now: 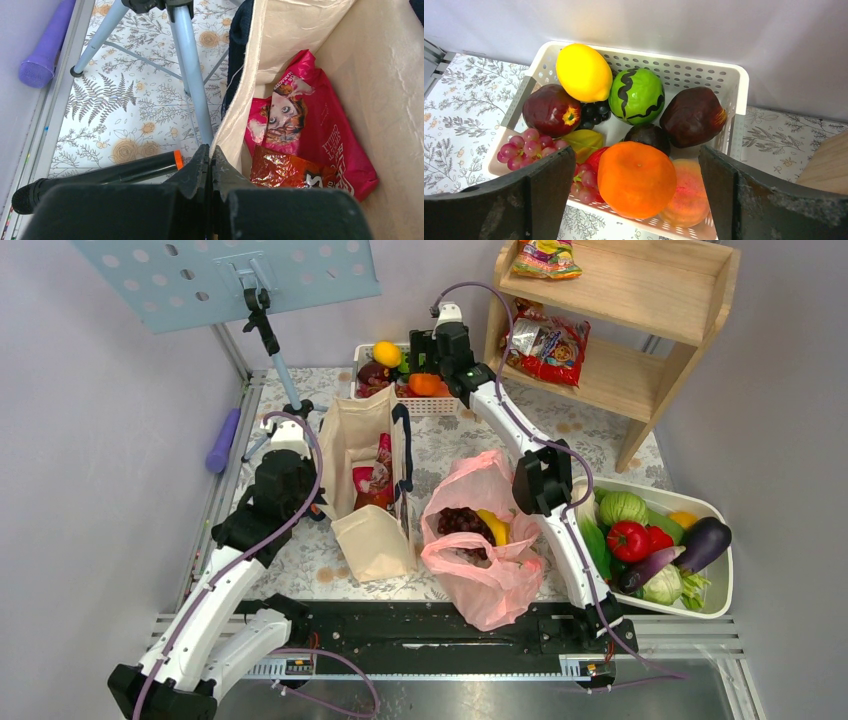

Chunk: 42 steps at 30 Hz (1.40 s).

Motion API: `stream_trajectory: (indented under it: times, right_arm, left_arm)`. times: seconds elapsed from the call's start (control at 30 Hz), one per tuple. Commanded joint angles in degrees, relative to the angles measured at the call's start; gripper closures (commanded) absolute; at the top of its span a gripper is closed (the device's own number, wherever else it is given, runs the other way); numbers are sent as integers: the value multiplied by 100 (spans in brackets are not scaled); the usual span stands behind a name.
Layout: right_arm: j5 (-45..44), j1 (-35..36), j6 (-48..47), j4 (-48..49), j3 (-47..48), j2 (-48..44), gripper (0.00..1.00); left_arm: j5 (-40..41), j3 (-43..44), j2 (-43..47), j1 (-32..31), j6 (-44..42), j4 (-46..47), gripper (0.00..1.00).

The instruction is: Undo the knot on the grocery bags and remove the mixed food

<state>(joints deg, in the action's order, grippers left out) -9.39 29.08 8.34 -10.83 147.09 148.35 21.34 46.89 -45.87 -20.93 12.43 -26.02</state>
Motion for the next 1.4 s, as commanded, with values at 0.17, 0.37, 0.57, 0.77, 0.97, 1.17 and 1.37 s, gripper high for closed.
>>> stream_trajectory:
  times: [0.17,0.37,0.57,0.77,0.97,1.17,1.37]
  right_arm:
    - [392,33,-239,195,-523,-833,1]
    - [511,264,-464,116,-1537,-1931,1]
    - [621,470,-306,-106,-2815,-3274,1]
    - [610,554,427,-630,-4459,-5033,1]
    - [563,552,1124,-1269,-6311,-7071,1]
    - [666,553,1300,-2063,-7484,-8782,1]
    - [683,555,1121,-3037,-7560,-9704,1]
  left_arm:
    - [-239,182,110,45,-47,432,100]
    - [-446,210,126,47,-110,406,83]
    - [-740,213,254,45,-425,481,28]
    - [-1534,861,299,-192,-479,271,19]
    - [-1684,1978,-252,-1610,-625,-147,18]
    - [-2988,2609,-1301,-2475,-236,-31,16]
    - [-3405,2884,-2315,-2779,-121,-11,15]
